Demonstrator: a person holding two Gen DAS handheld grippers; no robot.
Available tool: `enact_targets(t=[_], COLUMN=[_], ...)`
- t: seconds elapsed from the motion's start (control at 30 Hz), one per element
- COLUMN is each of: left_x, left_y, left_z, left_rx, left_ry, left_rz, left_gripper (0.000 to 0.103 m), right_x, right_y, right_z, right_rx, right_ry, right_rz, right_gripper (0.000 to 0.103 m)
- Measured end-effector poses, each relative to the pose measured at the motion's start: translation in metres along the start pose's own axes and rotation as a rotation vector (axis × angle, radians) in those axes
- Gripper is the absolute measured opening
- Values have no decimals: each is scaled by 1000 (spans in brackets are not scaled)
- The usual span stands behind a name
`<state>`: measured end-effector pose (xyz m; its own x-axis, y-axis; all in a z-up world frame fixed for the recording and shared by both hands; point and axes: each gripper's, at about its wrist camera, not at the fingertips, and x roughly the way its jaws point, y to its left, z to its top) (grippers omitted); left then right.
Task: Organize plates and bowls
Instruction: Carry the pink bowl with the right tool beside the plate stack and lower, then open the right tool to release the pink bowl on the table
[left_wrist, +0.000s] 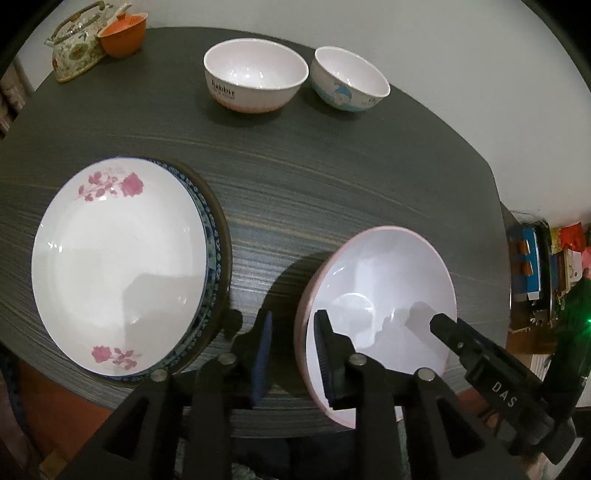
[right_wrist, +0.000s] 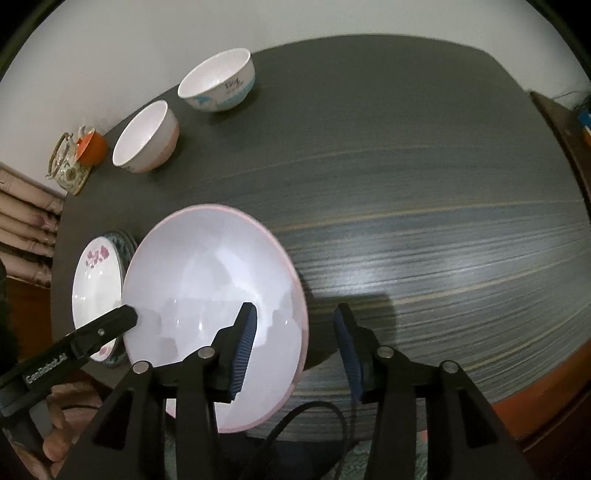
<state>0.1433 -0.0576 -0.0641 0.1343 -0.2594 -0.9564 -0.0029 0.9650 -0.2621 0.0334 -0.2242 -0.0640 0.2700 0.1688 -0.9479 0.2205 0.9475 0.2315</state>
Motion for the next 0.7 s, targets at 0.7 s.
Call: enact_targets(t=[0.7], left_x=[-41], left_y=[22], left_z=[34], left_rx=[-13], left_ry=[-130], left_rz=[18], left_gripper=[34], right_x=[-26], right_y=[29], right_z=[33], right_rx=[-141], right_ry=[-125], right_rz=[43], right_gripper=[41])
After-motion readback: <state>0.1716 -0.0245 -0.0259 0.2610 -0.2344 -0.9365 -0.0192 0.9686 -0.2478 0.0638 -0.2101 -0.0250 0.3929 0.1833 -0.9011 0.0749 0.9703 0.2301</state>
